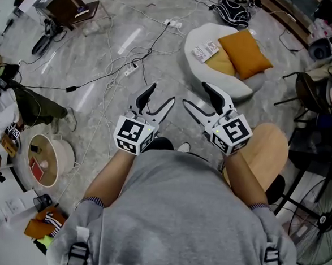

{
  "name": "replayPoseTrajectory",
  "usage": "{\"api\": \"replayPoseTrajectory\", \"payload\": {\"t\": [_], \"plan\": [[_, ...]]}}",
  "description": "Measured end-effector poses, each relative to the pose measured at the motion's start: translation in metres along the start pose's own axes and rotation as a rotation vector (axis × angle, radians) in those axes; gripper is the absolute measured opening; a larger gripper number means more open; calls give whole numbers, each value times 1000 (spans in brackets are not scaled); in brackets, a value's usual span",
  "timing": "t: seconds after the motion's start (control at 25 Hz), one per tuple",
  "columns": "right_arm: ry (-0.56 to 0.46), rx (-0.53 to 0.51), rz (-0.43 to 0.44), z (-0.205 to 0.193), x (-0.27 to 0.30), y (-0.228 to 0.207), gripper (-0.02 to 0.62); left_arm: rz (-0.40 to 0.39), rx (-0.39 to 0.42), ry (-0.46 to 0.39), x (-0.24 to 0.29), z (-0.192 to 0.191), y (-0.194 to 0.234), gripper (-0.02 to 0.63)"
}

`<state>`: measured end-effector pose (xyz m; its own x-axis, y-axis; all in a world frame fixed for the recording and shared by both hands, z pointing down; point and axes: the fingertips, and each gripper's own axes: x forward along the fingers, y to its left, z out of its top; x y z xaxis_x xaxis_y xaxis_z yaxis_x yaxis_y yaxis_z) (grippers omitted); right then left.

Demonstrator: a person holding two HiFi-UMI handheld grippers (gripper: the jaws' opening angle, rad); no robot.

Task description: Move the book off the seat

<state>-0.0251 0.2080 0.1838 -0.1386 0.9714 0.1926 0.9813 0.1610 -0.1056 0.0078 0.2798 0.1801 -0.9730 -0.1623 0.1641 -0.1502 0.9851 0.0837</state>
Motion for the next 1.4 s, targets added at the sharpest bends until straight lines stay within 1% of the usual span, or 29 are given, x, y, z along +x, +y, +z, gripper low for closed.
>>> {"api": "replayPoseTrajectory", "payload": {"t": [0.08, 0.2, 0.36, 0.6, 0.8, 0.96, 1.12, 1.4], "plan": [[38, 33, -20, -7, 3, -7, 339, -2, -11, 35, 8, -7, 2, 299], [67, 62, -49, -16, 11, -19, 339, -1, -30, 65, 20, -16, 10, 296], [94, 98, -88, -28, 24, -42, 341, -2, -35, 86, 42, -23, 30, 296], [133, 137, -157, -37, 53, -85, 342, -44, -50, 107, 79, -24, 68, 296], [155, 162, -203, -33, 83, -116, 341, -116, -47, 135, 116, -18, 97, 296], [161, 174, -260, -26, 117, -144, 342, -178, -49, 149, 148, -12, 136, 295], [172, 198, -316, -24, 149, -165, 342, -223, -47, 161, 171, -9, 175, 293], [181, 259, -411, -33, 181, -195, 341, -306, -31, 221, 201, -23, 219, 291]]}}
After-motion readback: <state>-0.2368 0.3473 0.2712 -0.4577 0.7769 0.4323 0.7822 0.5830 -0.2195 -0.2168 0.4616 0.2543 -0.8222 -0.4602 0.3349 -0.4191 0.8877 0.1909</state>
